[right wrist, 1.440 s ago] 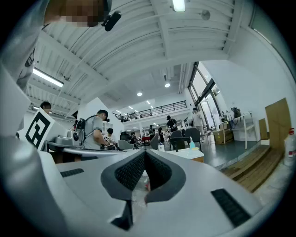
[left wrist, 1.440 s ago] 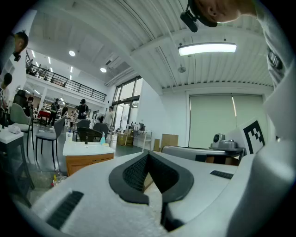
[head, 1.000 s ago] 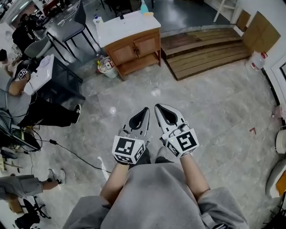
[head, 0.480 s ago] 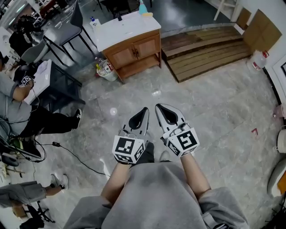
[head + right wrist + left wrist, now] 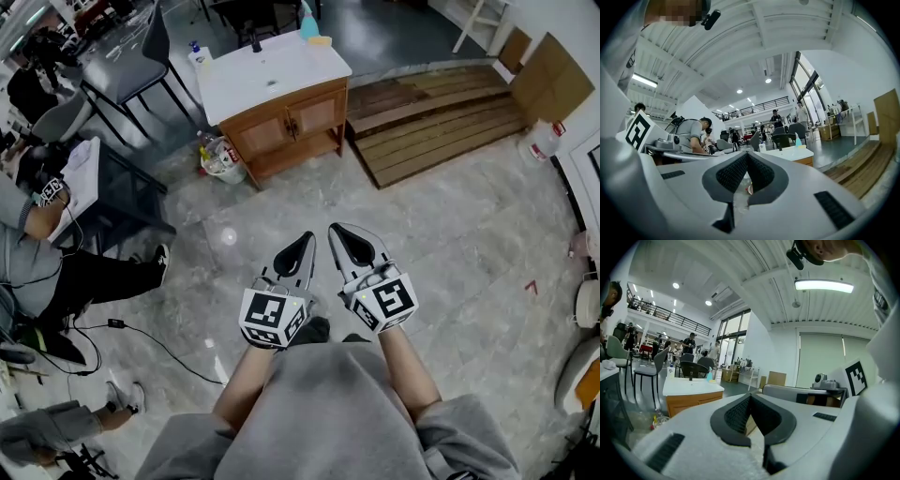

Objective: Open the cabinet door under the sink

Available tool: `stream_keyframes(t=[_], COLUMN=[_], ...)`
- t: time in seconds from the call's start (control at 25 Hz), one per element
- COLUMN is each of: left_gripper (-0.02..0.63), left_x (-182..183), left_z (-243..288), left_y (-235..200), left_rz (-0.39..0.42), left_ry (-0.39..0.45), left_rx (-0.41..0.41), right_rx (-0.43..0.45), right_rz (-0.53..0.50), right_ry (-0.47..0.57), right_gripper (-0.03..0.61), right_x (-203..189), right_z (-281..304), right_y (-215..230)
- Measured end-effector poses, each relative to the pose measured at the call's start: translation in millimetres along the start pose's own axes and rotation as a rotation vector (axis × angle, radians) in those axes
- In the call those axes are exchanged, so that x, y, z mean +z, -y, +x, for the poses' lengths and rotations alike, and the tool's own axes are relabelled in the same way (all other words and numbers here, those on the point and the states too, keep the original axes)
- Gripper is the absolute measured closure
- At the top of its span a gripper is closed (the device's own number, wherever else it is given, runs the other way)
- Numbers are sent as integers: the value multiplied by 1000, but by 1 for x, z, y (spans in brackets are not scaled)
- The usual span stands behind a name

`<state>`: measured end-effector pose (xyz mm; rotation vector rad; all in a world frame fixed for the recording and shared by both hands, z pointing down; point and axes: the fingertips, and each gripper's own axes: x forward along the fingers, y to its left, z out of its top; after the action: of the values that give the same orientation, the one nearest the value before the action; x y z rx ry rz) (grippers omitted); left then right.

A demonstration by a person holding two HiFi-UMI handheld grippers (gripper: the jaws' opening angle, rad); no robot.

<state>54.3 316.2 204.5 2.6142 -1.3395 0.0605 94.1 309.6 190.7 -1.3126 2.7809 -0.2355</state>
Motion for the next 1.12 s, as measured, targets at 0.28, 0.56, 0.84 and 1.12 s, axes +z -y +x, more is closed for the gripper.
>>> stream_keyframes(t=[0.28,0.56,0.84,1.12], left_gripper=[609,609,609,609], left_x=[3,2,-1,4], left_z=[11,35,78,138], left_y=[-50,-73,-100,-129], left_rz=[-5,-34,-44,-52], left_ry=[-11,-20,-38,-52], left_rx=[-33,-52,-44,-14], right_rx=[-35,-63,-70,-43], right_rz=[-7,-1,14,24], right_ry=[-14,-34,-50,-57], right_gripper=[568,568,568,568], right_x=[-2,-7,-14,-12], right_z=[53,78,114,159], right_y=[1,20,59,112])
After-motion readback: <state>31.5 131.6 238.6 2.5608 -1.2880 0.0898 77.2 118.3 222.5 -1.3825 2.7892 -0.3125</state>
